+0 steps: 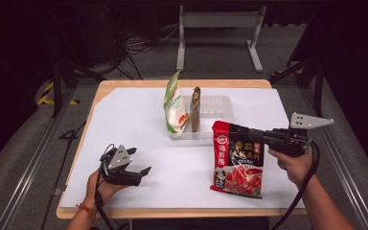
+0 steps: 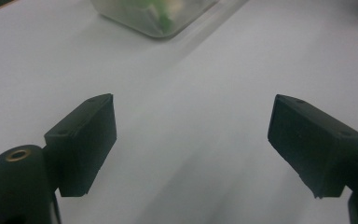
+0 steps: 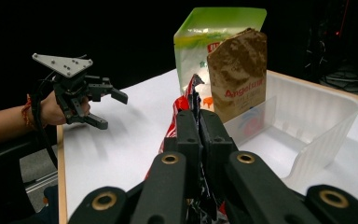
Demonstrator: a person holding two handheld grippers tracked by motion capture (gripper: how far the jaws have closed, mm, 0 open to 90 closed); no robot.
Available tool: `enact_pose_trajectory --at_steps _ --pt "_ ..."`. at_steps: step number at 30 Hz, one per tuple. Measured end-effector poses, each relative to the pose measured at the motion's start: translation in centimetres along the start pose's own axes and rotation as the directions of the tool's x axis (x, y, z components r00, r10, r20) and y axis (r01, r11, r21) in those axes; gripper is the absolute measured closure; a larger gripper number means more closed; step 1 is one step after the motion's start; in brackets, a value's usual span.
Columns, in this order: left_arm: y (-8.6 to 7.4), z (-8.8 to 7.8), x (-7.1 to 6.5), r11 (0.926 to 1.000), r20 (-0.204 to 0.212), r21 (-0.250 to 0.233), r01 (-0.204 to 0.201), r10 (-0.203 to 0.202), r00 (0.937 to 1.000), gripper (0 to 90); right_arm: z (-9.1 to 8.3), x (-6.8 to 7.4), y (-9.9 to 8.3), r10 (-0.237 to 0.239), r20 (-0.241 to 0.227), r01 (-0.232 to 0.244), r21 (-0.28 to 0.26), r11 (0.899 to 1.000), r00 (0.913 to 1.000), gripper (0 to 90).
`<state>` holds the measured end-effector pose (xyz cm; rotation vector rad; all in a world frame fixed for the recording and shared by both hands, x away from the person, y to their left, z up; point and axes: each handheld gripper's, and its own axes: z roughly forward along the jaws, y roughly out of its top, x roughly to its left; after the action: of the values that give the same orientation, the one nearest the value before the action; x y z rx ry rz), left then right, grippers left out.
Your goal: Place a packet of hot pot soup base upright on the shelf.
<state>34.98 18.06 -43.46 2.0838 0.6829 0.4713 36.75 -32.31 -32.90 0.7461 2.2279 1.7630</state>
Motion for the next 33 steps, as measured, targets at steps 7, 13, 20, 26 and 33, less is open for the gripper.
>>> enact_pose_trajectory --at_steps 7,13,20,26,33 --pt "-0.1 -0.3 0.3 0.9994 -0.001 -0.021 0.027 -0.027 0.9996 15.9 0.0 0.4 0.9 -0.010 0.015 0.010 -0.017 1.000 0.9998 88.3" --pt "-0.2 -0.3 0.6 0.9981 -0.006 -0.030 0.054 -0.055 0.9985 15.1 0.0 0.8 1.8 -0.031 0.040 0.032 -0.024 0.999 0.9987 88.3" --pt "-0.3 -0.2 0.7 0.9978 -0.004 -0.029 0.060 -0.060 0.9982 14.4 0.0 0.9 2.9 -0.056 0.079 0.057 -0.022 0.998 0.9953 88.4" --pt "-0.3 0.2 0.5 0.9993 0.008 -0.005 0.036 -0.036 0.9993 14.8 -0.1 0.6 3.9 -0.057 0.111 0.062 -0.039 0.997 0.9922 88.4" --pt "-0.3 0.3 0.5 0.9991 0.014 -0.005 0.043 -0.043 0.9990 15.0 0.1 0.4 5.2 -0.060 0.142 0.069 -0.061 0.996 0.9881 88.4"
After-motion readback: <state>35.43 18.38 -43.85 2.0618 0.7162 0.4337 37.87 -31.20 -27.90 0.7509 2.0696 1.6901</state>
